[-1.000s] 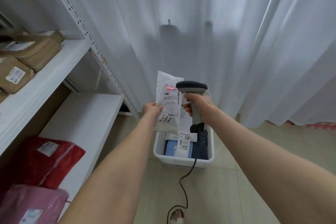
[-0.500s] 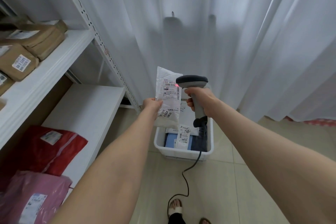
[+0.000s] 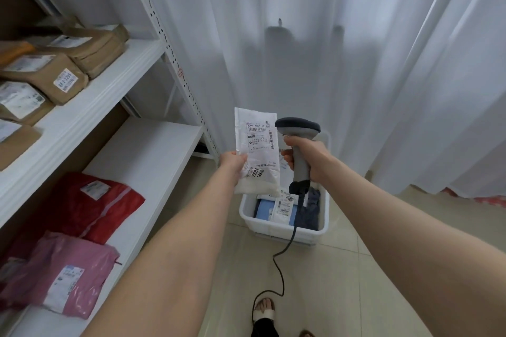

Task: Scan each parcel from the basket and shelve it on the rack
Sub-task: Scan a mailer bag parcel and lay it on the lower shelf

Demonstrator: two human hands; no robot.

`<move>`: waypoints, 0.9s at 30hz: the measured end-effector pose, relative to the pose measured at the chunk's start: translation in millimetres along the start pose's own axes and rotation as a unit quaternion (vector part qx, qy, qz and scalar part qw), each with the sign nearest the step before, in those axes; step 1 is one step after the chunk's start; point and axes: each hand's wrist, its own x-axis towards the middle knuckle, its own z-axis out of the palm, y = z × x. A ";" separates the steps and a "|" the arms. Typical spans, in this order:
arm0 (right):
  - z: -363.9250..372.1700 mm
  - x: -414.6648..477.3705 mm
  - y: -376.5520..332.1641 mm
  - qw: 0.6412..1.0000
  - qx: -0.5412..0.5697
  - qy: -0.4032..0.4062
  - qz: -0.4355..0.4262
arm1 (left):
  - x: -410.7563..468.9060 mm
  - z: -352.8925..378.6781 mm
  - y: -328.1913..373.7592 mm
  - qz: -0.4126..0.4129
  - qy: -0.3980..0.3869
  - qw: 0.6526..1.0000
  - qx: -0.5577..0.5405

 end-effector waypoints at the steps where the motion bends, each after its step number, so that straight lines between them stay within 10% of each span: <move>1: 4.2 -0.2 4.8 1.000 0.014 0.001 0.005 | -2.7 -6.5 -3.4 0.001 0.004 1.000 -0.001; 27: 339.4 -72.7 269.0 0.978 -0.084 -0.127 0.146 | -86.5 -374.6 -220.1 -0.146 0.070 0.958 -0.237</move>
